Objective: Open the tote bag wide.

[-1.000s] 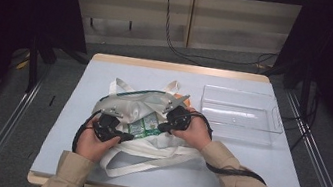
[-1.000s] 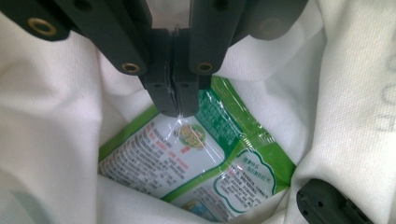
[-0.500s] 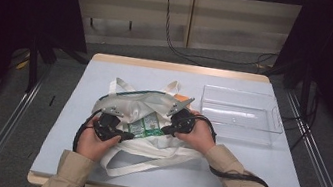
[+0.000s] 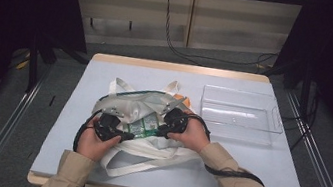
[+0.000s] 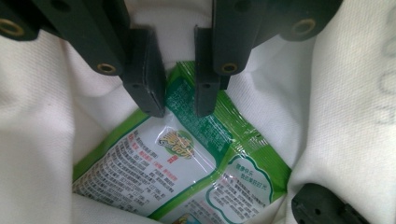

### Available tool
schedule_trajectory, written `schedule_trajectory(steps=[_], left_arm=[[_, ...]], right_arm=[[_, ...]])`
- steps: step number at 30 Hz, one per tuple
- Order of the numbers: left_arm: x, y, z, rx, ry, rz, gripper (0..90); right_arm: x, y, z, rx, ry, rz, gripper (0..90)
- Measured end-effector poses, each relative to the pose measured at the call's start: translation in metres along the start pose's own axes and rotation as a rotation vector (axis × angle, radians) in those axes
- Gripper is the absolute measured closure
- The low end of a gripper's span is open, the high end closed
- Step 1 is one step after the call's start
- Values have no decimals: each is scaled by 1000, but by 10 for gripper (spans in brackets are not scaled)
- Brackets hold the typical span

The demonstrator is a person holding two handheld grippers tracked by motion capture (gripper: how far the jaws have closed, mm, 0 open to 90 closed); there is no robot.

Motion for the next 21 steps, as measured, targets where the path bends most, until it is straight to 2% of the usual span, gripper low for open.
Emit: schedule_trajectory(steps=[2,5,7,10,12,17,20,21], left_arm=[[0,0,0,1,5,-1,900],[0,0,1,2,4,-1,900],[0,0,1,6,1,4,900],[0,-1,1,2,1,2,900],[0,-1,1,3,2,4,900],[-1,0,2,-1,3,5,900],[-1,0,1,-4,5,5,900],[-1,0,1,-5,3,5,900]], right_arm=[[-1,1,2,7,7,29,774],[-2,2,2,13,16,40,897],[-2,3,1,31,13,58,900],[1,2,0,35,3,45,900],[3,1,-2,23,-2,58,900],[9,3,-12,24,31,83,900],[14,2,-16,13,41,70,900],[15,2,-17,8,48,88,900]])
Point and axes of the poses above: each handheld gripper's, and its own axes: z roughly forward along the jaws, x roughly out of its top, y roughly to its right, the point moved 1 cm from there along z, roughly forward along the jaws, and after that the axes turned 6 degrees about -z, right-handed, at the moved point
